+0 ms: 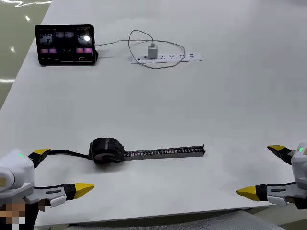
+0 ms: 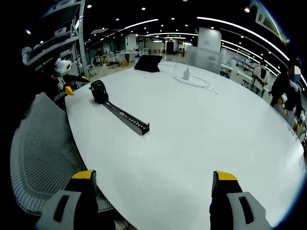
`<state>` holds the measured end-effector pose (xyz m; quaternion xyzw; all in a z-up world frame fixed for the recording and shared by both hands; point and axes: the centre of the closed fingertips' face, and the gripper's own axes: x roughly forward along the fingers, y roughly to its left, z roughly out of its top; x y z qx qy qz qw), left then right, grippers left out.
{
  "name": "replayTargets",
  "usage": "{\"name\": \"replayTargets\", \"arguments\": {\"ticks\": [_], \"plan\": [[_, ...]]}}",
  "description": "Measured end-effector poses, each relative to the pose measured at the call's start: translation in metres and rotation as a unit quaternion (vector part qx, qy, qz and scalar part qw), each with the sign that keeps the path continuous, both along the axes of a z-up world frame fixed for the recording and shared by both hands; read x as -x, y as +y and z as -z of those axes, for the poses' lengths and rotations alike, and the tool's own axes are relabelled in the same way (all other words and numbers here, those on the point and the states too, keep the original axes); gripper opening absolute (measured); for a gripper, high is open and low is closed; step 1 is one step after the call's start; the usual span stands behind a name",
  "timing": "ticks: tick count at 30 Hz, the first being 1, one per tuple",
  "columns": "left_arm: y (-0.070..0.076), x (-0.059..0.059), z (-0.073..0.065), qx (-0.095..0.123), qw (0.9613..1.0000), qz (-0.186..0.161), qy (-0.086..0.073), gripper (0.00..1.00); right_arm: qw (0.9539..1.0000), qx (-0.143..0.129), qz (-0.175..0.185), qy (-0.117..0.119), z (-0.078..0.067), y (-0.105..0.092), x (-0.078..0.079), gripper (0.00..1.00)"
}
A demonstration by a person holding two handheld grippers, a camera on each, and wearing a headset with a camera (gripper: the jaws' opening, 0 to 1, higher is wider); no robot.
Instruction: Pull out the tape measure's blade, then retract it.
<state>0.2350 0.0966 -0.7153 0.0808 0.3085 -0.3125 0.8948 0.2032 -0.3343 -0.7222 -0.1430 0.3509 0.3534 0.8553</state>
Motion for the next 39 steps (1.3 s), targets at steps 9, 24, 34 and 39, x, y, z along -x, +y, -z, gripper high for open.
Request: {"name": "replayTargets", "arguments": {"ticks": [9,24,34,39], "plan": [[-0.006,-0.003,-0.003,0.007,0.9999,0.004,-0.006,0.99,0.9999,-0.001,-0.012,-0.003,0.0,-0.002,0.002,0.99],[-0.025,-0.008,-0.008,0.016,0.9996,0.021,-0.009,0.99,0.9989,0.01,-0.042,0.018,0.002,0.01,0.003,0.99],[-0.054,-0.008,-0.002,0.019,0.9997,0.018,0.001,0.99,0.9957,0.033,-0.084,0.021,0.005,0.018,0.0,0.99],[-0.063,-0.015,-0.007,0.031,0.9995,-0.001,0.008,0.99,0.9937,0.041,-0.103,0.017,0.007,0.023,-0.01,0.99]]}}
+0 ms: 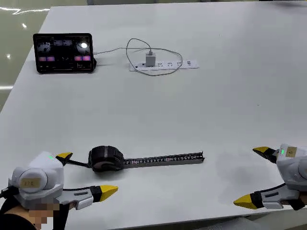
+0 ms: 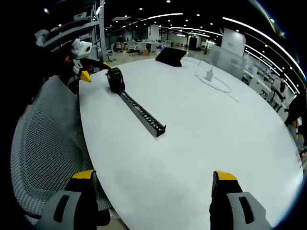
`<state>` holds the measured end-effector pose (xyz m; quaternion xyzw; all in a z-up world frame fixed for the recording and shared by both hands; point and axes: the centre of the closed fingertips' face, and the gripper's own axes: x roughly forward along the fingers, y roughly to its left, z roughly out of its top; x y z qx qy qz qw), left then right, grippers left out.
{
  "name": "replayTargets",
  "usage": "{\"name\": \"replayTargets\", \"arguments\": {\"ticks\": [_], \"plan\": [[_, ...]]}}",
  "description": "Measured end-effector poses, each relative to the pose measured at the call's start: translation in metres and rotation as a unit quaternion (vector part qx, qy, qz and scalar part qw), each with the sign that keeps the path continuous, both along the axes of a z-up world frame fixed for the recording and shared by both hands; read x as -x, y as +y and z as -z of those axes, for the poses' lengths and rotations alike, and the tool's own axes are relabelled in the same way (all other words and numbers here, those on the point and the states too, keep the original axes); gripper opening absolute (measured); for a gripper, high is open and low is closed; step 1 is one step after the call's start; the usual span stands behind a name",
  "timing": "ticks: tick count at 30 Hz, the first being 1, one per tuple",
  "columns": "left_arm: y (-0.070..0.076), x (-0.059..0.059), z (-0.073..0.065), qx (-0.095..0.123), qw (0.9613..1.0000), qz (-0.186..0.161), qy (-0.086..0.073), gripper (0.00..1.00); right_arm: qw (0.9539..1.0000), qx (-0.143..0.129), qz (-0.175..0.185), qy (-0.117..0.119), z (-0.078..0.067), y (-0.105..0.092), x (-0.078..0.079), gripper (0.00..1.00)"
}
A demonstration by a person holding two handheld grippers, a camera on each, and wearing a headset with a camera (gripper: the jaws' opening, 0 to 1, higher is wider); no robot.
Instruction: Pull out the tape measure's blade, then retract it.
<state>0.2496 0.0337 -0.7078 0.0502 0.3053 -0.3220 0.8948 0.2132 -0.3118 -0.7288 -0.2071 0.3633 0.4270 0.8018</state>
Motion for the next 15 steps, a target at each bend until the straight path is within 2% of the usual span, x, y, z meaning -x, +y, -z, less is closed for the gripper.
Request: {"name": "replayTargets", "arguments": {"ticks": [5,7,10,15], "plan": [[-0.009,-0.007,-0.003,0.015,0.9998,-0.01,-0.001,0.99,0.9999,0.003,-0.011,-0.007,-0.003,0.004,-0.008,0.99],[-0.012,-0.008,0.0,0.012,0.9998,-0.014,0.007,0.99,0.9998,0.005,-0.016,-0.009,-0.004,0.004,-0.011,0.99],[-0.017,-0.011,-0.001,0.0,0.9998,-0.021,0.009,0.99,0.9995,0.009,-0.029,-0.011,-0.007,0.007,-0.016,0.99],[-0.024,-0.02,-0.002,0.01,0.9986,-0.05,0.012,0.99,0.9987,0.015,-0.046,-0.015,-0.01,0.015,-0.024,0.99]]}}
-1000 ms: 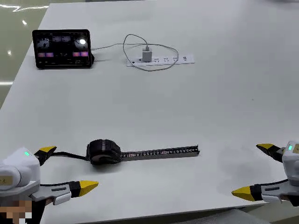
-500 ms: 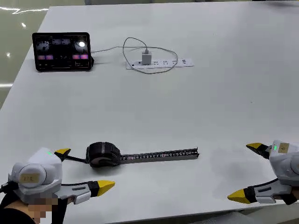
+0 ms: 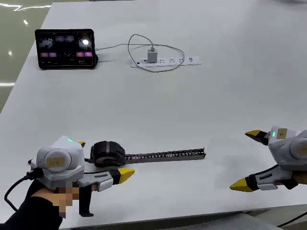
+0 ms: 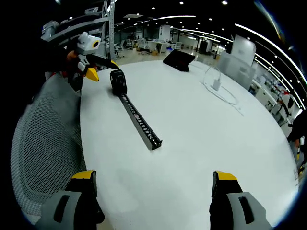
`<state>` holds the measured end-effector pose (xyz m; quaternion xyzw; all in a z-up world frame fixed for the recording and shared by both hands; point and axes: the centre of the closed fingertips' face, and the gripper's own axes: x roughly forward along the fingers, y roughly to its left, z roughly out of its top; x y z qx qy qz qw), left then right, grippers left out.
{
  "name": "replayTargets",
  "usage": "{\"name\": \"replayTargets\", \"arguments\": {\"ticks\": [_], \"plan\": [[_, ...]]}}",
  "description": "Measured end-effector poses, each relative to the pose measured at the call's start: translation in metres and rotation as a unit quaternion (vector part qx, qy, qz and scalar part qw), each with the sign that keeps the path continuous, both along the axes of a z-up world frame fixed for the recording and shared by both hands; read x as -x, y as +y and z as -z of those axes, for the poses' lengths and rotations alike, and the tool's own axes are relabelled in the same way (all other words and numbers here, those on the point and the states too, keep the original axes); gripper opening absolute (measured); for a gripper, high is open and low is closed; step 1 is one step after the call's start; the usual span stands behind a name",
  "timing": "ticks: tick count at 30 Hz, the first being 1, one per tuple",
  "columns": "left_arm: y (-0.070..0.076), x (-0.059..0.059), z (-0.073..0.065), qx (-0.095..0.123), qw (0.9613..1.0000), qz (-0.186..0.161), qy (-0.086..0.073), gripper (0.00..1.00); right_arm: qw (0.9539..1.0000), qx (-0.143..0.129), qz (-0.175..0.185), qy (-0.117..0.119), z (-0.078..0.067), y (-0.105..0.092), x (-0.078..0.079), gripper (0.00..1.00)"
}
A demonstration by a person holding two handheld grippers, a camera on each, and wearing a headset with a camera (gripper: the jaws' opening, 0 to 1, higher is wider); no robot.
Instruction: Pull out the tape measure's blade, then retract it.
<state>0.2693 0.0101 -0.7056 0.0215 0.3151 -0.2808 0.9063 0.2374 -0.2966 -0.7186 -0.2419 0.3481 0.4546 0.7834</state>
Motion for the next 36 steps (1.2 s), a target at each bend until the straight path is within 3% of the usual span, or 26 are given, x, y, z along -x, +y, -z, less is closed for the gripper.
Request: {"name": "replayTargets", "arguments": {"ticks": [3,5,8,10,13,15,18,22,25,27,29,31,36], "plan": [[0.002,-0.004,0.004,-0.003,0.9996,-0.027,0.008,0.99,1.0,0.0,-0.007,-0.002,-0.002,0.007,-0.003,0.99],[0.013,-0.011,0.008,-0.031,0.9979,-0.057,0.0,0.99,0.9999,0.004,-0.011,-0.001,-0.002,0.011,-0.004,0.99],[0.015,-0.017,0.01,-0.033,0.9957,-0.086,0.003,0.98,0.9998,0.006,-0.016,0.002,-0.001,0.014,-0.007,0.99],[0.02,-0.017,0.014,-0.048,0.9933,-0.105,0.012,0.97,0.9998,0.002,-0.017,0.005,-0.002,0.017,-0.007,0.99],[0.018,-0.022,0.015,-0.044,0.9924,-0.115,0.0,0.99,0.9998,0.004,-0.021,0.006,-0.001,0.022,-0.011,0.99],[0.015,-0.023,0.018,-0.045,0.9918,-0.119,0.002,0.99,0.9995,0.011,-0.028,0.007,0.0,0.023,-0.012,0.99],[0.01,-0.024,0.018,-0.03,0.9907,-0.133,-0.005,0.99,0.9991,0.016,-0.039,0.011,0.001,0.025,-0.014,0.99],[0.009,-0.027,0.019,-0.007,0.9869,-0.159,-0.026,0.99,0.9979,0.028,-0.056,0.014,0.004,0.027,-0.018,0.99],[0.012,-0.033,0.012,0.018,0.9825,-0.173,-0.066,0.99,0.9966,0.038,-0.071,0.017,0.007,0.028,-0.025,0.99],[0.017,-0.032,0.016,0.009,0.9812,-0.18,-0.068,0.99,0.996,0.043,-0.077,0.017,0.007,0.03,-0.028,0.99],[0.022,-0.034,0.017,0.005,0.9785,-0.186,-0.088,0.99,0.9953,0.047,-0.083,0.02,0.008,0.032,-0.031,0.99],[0.025,-0.034,0.02,0.008,0.9771,-0.195,-0.086,0.99,0.9944,0.052,-0.089,0.023,0.01,0.033,-0.036,0.99],[0.031,-0.037,0.019,0.004,0.9741,-0.203,-0.099,0.99,0.9925,0.057,-0.105,0.027,0.017,0.044,-0.042,0.99]]}}
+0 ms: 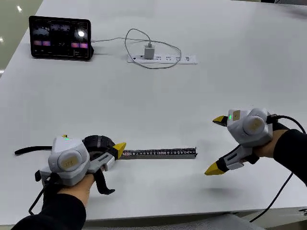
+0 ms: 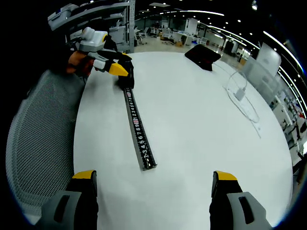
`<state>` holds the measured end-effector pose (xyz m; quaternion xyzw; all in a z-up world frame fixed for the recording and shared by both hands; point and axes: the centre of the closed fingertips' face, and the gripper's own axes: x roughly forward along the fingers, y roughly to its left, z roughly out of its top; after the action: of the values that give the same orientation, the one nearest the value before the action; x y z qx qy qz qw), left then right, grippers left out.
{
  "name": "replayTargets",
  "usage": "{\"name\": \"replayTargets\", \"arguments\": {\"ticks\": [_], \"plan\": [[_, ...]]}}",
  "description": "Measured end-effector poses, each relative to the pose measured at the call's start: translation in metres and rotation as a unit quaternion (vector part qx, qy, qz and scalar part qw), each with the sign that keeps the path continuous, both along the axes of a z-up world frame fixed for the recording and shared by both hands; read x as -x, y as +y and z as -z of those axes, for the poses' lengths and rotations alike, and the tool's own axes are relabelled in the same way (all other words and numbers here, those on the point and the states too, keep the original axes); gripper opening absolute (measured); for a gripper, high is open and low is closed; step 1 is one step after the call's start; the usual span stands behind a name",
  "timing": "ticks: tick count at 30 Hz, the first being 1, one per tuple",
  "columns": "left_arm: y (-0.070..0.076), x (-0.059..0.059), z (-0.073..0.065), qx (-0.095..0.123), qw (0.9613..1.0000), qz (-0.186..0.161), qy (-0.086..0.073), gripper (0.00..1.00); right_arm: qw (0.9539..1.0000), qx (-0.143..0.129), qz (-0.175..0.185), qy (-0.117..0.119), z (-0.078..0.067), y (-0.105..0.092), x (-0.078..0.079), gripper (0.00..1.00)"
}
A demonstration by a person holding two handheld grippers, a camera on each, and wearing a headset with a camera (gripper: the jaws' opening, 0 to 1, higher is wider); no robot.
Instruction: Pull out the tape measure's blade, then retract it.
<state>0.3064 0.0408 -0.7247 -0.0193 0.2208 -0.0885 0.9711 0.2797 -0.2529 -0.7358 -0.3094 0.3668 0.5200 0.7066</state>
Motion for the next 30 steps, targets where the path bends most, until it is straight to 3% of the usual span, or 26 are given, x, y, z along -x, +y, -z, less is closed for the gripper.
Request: {"name": "replayTargets", "arguments": {"ticks": [5,11,25,30], "plan": [[-0.006,0.0,0.003,-0.018,0.9997,0.014,-0.004,0.99,0.9998,0.005,-0.018,0.008,0.012,0.011,-0.001,0.99],[-0.015,-0.003,0.005,-0.022,0.9992,0.031,-0.01,0.99,0.9992,0.011,-0.029,0.024,0.022,0.016,-0.003,0.91],[-0.015,-0.005,0.004,-0.019,0.999,0.036,-0.017,0.99,0.9927,0.039,-0.098,0.058,0.037,0.023,0.008,0.49],[-0.014,-0.005,0.004,-0.018,0.9991,0.036,-0.017,0.99,0.9905,0.05,-0.114,0.058,0.042,0.022,0.008,0.39]]}}
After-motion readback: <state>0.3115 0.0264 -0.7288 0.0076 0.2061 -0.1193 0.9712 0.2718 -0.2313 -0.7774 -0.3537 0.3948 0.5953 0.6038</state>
